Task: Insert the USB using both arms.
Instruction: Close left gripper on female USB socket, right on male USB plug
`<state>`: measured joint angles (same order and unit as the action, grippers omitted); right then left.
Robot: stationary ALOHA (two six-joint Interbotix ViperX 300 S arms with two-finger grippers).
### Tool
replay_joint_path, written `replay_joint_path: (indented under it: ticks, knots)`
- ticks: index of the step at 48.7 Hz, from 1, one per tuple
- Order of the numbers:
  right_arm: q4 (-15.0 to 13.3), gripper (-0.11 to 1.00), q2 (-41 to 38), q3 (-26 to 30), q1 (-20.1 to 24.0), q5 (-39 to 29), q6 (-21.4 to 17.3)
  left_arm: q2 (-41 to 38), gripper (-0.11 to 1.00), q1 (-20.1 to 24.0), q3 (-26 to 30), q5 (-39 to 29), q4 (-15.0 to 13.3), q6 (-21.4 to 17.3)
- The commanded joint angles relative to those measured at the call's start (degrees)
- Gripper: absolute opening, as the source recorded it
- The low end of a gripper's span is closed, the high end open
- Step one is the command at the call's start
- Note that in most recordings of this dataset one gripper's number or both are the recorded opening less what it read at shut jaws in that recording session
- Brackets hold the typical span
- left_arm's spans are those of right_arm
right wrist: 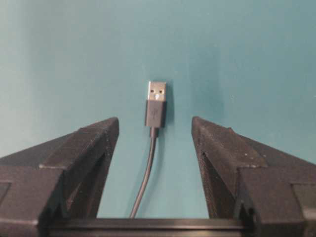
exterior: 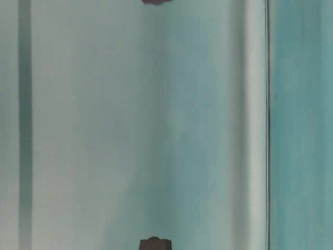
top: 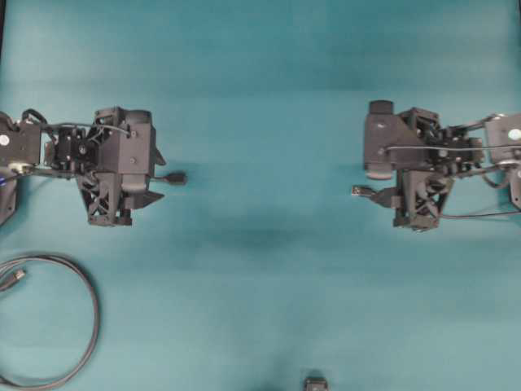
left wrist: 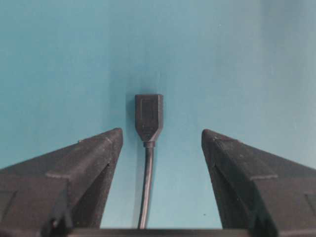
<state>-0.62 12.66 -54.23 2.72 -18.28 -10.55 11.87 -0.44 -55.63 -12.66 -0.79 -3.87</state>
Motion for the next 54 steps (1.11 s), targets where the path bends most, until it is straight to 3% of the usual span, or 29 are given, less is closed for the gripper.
replay_joint_path:
  ticks: [1, 15, 32, 54]
  knots:
    - [-0.09, 0.63, -1.76, 2.37, 0.18, -0.88, -0.09, 0.26, 0.76, 0.26, 0.79, 0.35, 0.18, -0.79]
    - [-0.09, 0.62, -6.77, 4.22, 0.18, -3.96, -0.44, -0.62, 0.75, 0.70, 1.14, 0.00, 0.18, -0.79]
    - [0.00, 0.41, -7.29, 3.60, 0.18, -3.52, -6.06, -1.05, 0.75, 0.70, 1.23, 0.35, 0.18, -0.88]
    - [-0.09, 0.42, -7.38, 2.11, 2.20, -1.49, -6.42, -1.05, 0.75, 0.97, 1.14, 0.44, 0.18, -1.14]
